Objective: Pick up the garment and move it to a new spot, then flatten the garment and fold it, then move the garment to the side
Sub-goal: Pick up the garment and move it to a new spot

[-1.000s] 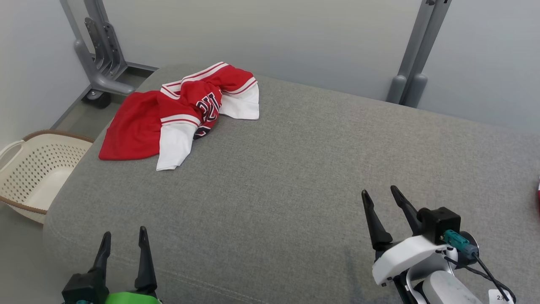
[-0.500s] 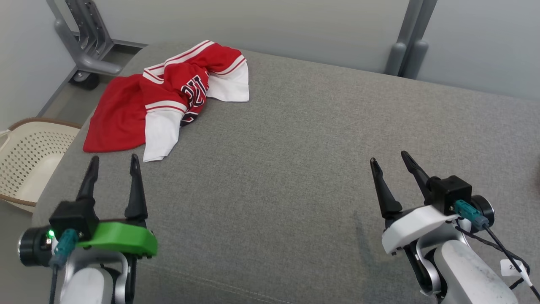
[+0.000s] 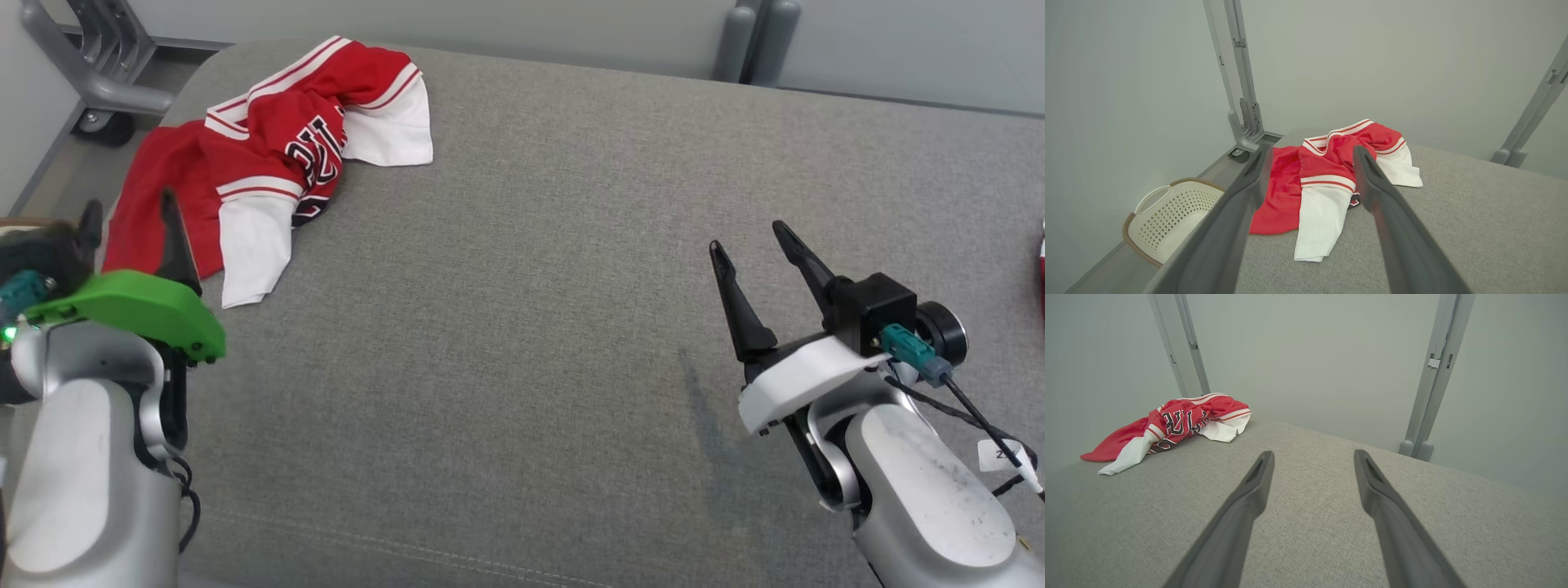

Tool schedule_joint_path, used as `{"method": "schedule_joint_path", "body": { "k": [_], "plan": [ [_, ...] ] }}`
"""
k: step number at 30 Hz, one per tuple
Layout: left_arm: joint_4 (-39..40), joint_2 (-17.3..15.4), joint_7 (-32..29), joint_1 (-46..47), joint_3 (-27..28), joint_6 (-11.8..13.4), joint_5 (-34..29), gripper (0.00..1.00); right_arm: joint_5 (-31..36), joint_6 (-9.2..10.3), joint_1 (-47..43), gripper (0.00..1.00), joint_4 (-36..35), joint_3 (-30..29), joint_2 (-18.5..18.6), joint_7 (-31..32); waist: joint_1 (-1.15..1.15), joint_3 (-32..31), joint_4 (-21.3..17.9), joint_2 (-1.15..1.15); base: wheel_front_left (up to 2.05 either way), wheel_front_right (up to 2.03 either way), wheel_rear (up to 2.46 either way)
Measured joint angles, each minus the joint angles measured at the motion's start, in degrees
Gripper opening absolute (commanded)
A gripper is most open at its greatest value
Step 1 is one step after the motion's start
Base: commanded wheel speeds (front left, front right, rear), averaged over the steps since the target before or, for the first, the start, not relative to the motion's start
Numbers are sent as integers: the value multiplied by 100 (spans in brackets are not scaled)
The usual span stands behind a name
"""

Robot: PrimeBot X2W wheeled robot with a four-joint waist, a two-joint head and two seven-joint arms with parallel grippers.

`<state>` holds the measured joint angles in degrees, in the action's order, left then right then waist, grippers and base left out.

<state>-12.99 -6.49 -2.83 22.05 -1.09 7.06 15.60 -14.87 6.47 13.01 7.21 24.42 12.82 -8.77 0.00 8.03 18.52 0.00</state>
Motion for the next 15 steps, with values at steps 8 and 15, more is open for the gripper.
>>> {"method": "schedule_joint_path", "body": {
  "k": [8, 15],
  "plan": [
    [-743, -180, -605, 781, 327, 1, 89, 100, 141, -43, 403, 100, -229, 26, 130, 208, 0, 373, -265, 0, 0, 0, 0],
    [-1330, -183, -990, 1345, 438, 1, 83, 100, 257, -91, 685, 100, -420, 21, 314, 401, 0, 716, -520, 0, 0, 0, 0]
  ]
}}
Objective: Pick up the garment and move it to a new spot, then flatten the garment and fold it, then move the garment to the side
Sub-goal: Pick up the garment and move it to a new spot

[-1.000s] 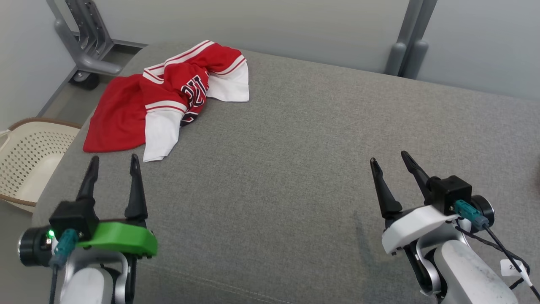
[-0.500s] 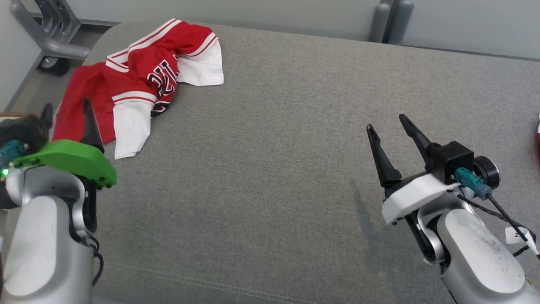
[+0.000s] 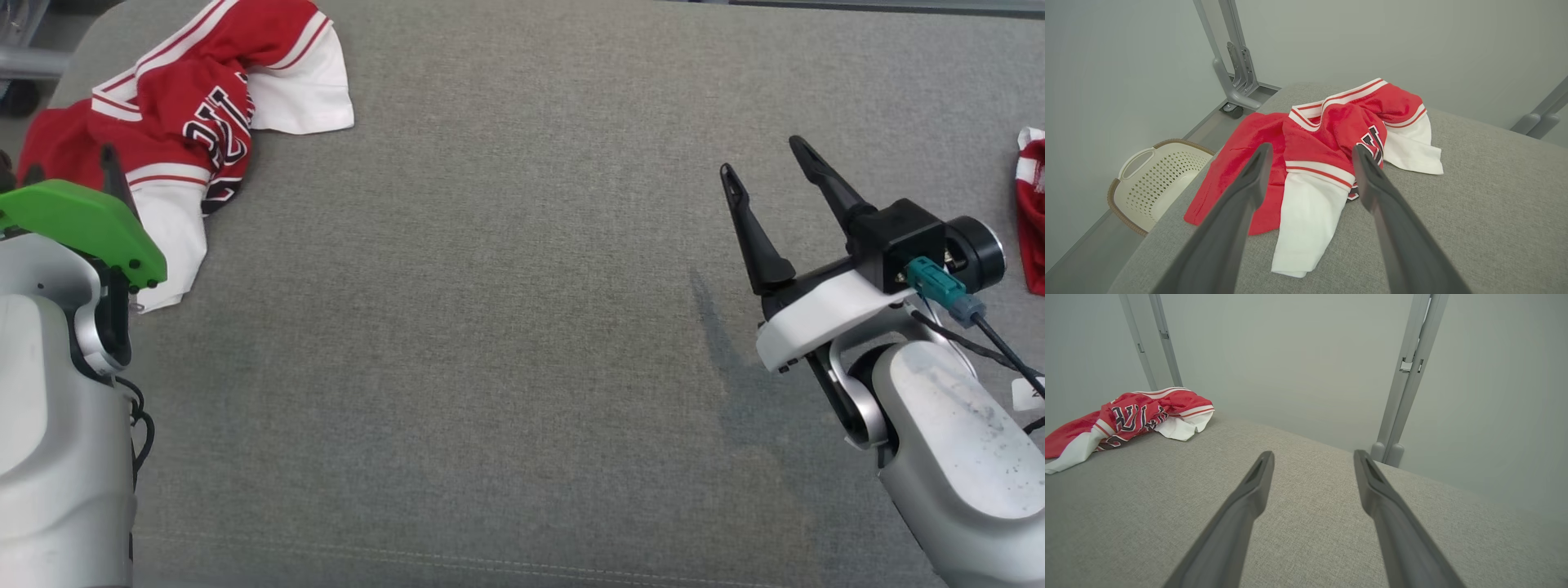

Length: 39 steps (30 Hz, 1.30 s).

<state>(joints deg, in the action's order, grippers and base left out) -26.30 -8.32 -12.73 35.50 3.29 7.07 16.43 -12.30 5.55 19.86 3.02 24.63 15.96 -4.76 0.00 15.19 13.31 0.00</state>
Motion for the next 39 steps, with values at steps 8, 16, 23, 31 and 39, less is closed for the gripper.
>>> {"method": "schedule_joint_path", "body": {
  "k": [8, 16, 23, 31, 39],
  "plan": [
    [-606, -1, -299, 568, -3, 0, -108, 100, 98, 1, 122, 100, -193, -85, 207, 134, 0, 296, -323, 0, 0, 0, 0],
    [-1111, -91, -446, 870, 168, 0, -345, 100, 172, -1, 263, 100, -472, -145, 287, 280, 0, 494, -546, 0, 0, 0, 0],
    [-1399, -234, -446, 1173, 313, 0, -485, 100, 199, -51, 341, 100, -817, -133, 377, 443, 0, 715, -696, 0, 0, 0, 0],
    [-1613, -388, -411, 1467, 475, 0, -639, 100, 250, -49, 469, 100, -1053, -148, 438, 565, 0, 981, -872, 0, 0, 0, 0],
    [-1924, -380, -278, 1708, 572, 1, -735, 100, 280, -43, 522, 100, -1213, -259, 546, 609, 0, 1234, -1062, 0, 0, 0, 0]
  ]
}}
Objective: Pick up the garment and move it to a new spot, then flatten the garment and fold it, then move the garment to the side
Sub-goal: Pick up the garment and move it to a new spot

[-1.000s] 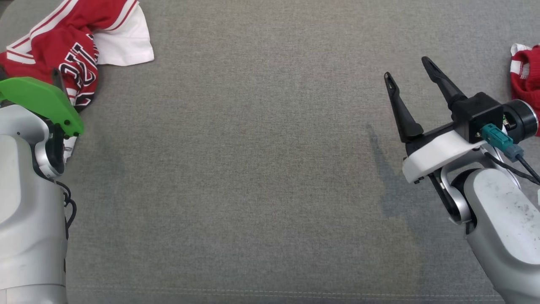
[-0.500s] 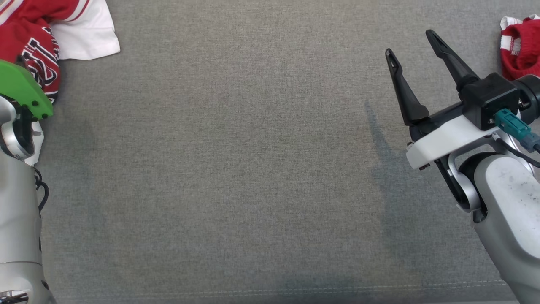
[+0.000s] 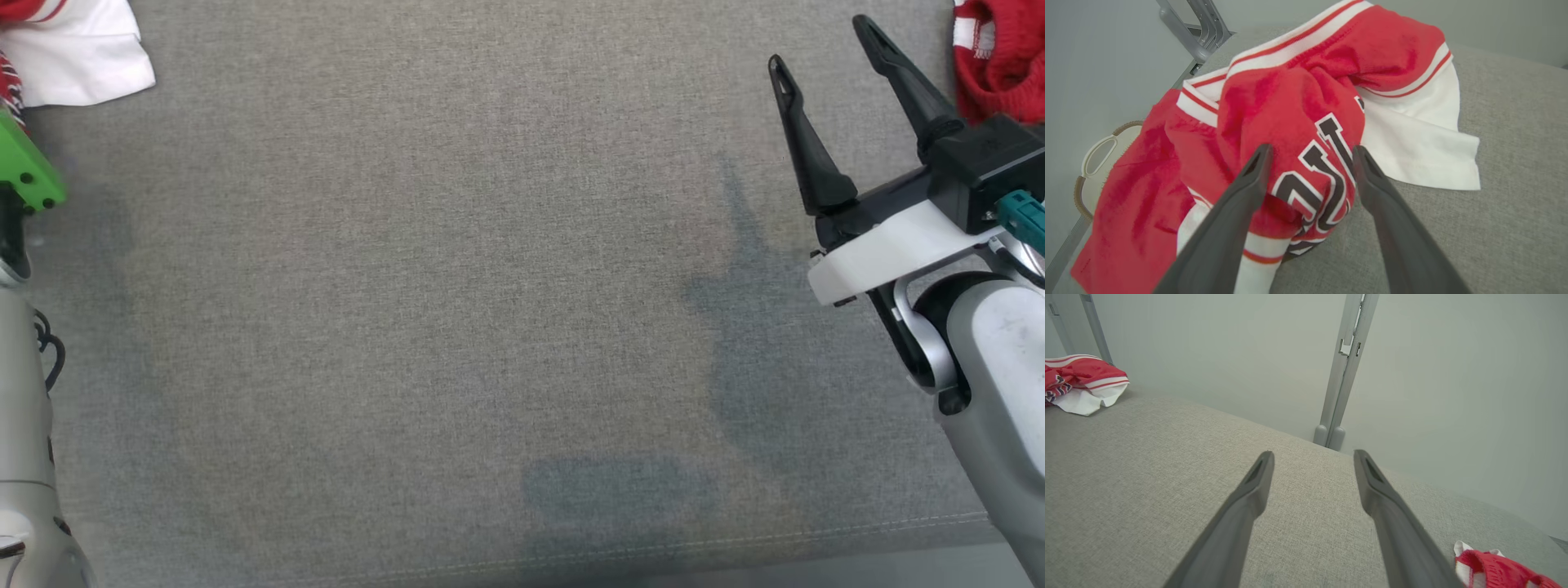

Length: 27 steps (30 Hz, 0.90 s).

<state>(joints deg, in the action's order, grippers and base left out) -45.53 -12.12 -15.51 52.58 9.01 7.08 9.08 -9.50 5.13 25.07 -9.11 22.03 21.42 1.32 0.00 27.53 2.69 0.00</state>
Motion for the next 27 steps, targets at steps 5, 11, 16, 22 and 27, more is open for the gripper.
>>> {"method": "schedule_joint_path", "body": {
  "k": [5, 11, 16, 22, 27],
  "plan": [
    [-337, 40, 383, 85, -1, 0, -153, 0, 1, 11, 8, 100, -76, -153, 51, 24, 0, 32, -20, 0, 0, 0, 0],
    [-415, 225, 648, 201, -191, -35, -179, 0, 0, 52, -8, 100, -5, -159, 22, -56, 0, -101, 64, 0, 0, 0, 0],
    [-417, 214, 860, 383, -318, -259, -196, 0, -14, 53, -79, 100, 126, -159, -59, -183, 0, -287, 143, 0, 0, 0, 0],
    [-371, 211, 1059, 559, -455, -584, -197, 0, -105, 60, -240, 100, 376, -158, -226, -360, 0, -590, 216, 0, 0, 0, 0],
    [-356, 288, 1248, 564, -722, -872, -256, 0, -170, 62, -377, 100, 605, -141, -387, -513, 0, -893, 257, 0, 0, 0, 0]
  ]
}}
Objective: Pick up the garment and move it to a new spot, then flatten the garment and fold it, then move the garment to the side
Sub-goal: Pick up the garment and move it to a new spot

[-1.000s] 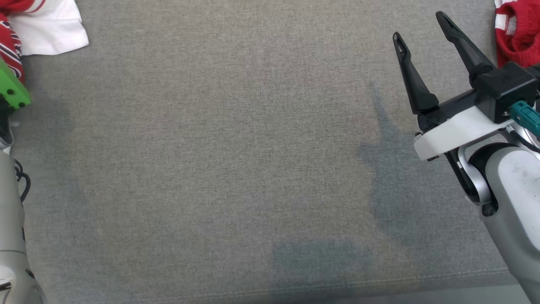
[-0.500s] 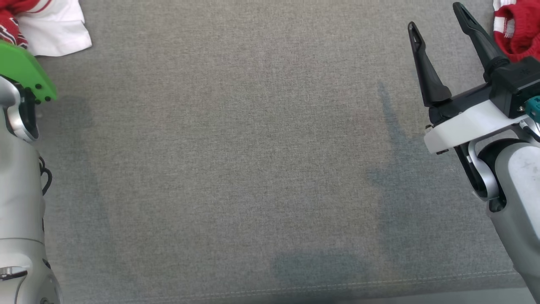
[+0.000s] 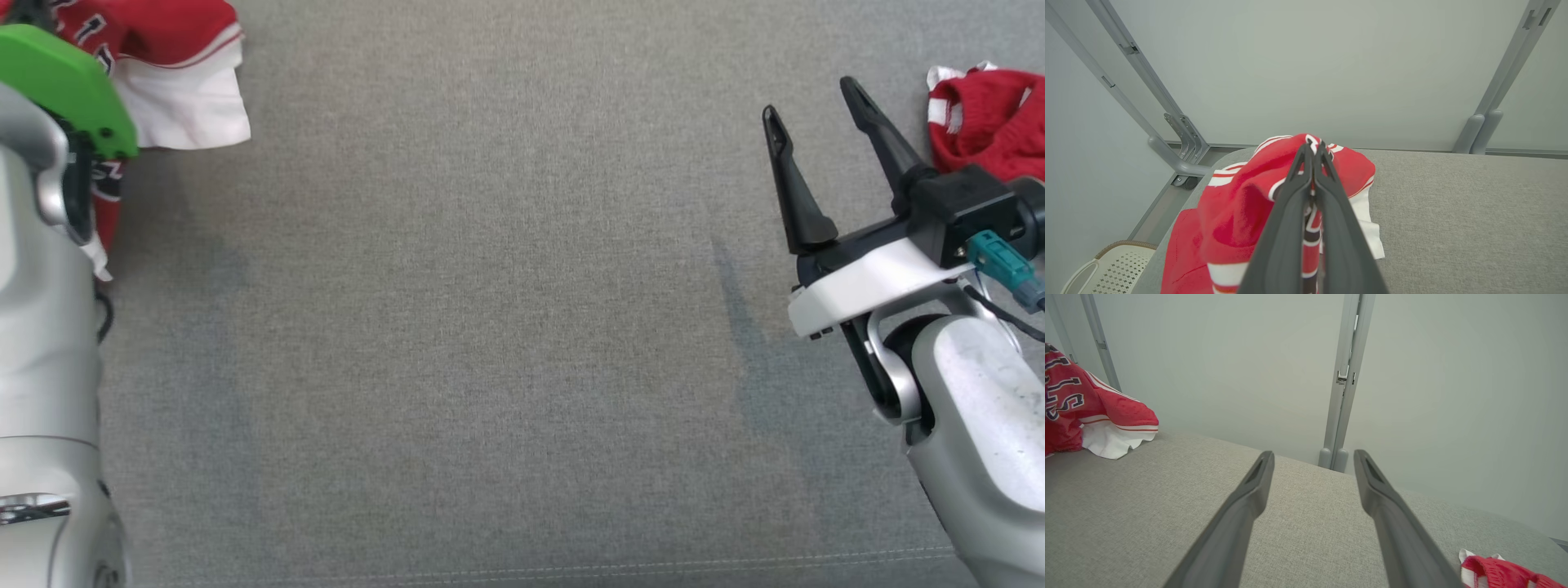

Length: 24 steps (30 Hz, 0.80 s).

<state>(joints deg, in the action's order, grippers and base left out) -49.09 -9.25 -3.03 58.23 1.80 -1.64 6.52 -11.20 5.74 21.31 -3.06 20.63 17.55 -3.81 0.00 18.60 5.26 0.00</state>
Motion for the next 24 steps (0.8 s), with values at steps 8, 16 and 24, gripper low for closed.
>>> {"method": "schedule_joint_path", "body": {
  "k": [8, 16, 24],
  "plan": [
    [34, 577, 342, -209, -576, -347, -164, 0, -212, 19, -232, 100, 365, 79, -243, -201, 0, -553, -9, 0, 0, 0, 0],
    [-43, 842, 494, -956, -971, -442, -165, 0, -300, 42, -510, 100, 543, 216, -438, -232, 0, -1034, -240, 0, 0, 0, 0],
    [-65, 849, 521, -1343, -1345, -475, -45, 0, -342, 43, -660, 100, 608, 237, -480, -279, 0, -1226, -720, 0, 0, 0, 0]
  ]
}}
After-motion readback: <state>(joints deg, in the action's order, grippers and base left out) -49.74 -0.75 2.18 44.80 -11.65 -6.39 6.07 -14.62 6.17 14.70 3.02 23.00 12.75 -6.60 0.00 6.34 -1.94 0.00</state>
